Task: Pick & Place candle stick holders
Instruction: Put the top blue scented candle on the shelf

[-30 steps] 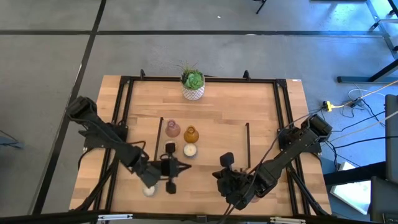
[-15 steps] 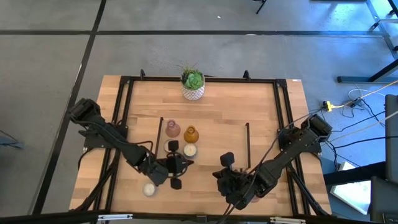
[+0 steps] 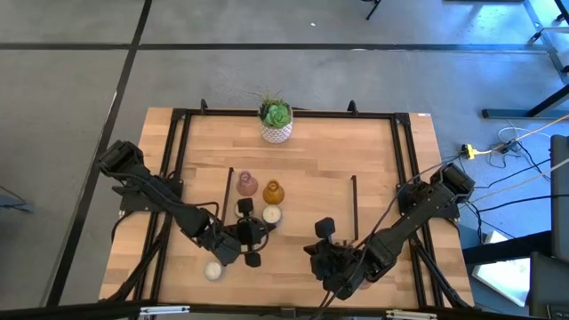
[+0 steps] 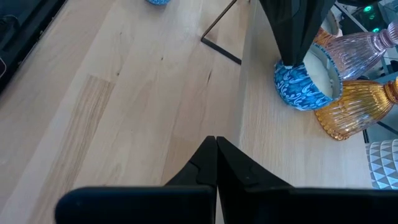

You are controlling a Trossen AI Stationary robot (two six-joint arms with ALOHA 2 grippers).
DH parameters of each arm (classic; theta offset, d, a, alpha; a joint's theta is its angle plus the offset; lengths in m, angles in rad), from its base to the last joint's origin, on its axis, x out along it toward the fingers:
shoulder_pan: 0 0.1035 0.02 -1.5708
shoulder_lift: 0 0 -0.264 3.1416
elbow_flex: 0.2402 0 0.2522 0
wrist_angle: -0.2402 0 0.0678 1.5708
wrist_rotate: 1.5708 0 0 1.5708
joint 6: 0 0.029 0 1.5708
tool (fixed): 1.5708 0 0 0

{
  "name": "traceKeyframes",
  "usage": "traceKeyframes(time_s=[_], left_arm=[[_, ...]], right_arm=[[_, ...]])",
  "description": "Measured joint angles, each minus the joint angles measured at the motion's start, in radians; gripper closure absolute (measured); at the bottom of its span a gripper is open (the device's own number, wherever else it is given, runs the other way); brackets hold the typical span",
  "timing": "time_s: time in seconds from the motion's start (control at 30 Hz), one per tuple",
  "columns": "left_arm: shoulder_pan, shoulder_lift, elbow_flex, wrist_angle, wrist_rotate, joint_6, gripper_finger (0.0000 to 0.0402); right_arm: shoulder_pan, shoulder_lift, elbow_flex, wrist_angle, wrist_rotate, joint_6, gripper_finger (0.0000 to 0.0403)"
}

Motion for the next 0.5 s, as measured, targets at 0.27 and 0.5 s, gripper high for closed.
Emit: traceKeyframes(time_s=[0.27,0.5], left_arm=[[0.0,0.0,0.0,-0.022,-0.02,-0.017,0.04],[0.0,0.0,0.0,-0.023,-0.032,-0.017,0.04]], right_arm=[[0.0,0.0,0.0,0.001,0.0,0.0,0.0403],[0.0,0.0,0.0,0.0,0.0,0.0,0.0403]])
